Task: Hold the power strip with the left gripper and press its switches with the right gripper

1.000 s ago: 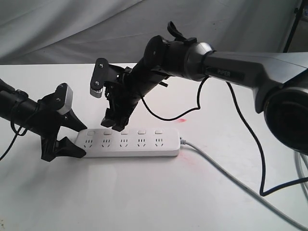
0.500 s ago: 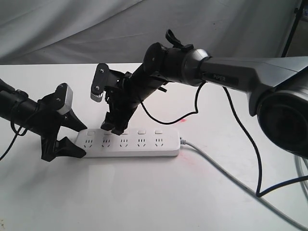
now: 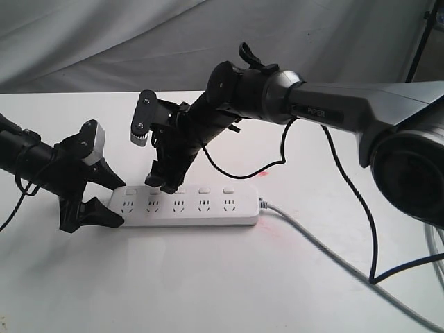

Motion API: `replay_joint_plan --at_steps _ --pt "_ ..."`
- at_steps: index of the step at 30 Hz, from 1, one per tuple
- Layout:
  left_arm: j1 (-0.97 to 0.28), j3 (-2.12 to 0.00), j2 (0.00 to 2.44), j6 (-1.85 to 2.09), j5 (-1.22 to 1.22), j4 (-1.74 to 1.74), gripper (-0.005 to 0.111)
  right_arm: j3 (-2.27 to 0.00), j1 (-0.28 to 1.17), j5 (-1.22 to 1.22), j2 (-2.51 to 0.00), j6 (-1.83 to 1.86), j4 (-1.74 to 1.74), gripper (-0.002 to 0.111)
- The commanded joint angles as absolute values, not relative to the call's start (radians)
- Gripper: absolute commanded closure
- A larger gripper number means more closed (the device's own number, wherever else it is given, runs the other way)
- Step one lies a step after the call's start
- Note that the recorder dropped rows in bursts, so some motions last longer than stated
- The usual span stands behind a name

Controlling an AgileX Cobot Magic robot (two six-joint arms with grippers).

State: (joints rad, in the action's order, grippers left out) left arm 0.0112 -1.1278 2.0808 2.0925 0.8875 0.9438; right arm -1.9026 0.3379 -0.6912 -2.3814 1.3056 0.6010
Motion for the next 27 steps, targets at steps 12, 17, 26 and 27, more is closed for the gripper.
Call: replay_joint_plan --at_steps 12,17,26,27 --pt "0.007 -1.134 2.082 2.095 0.889 0.961 0.107 -1.898 0.339 -0.681 -2.416 1.318 0.590 0.039" --pt "0.007 -1.134 2.082 2.095 0.889 0.961 0.107 -1.850 0.339 -0.648 -2.416 1.320 0.532 0.039" --pt "0.007 -1.134 2.082 2.095 0.889 0.961 0.107 -1.799 0.339 -0.608 -2.416 1.330 0.506 0.039" --pt "0.007 -1.134 2.082 2.095 0.889 0.961 0.107 -1.799 0.341 -0.608 -2.416 1.330 0.506 0.039"
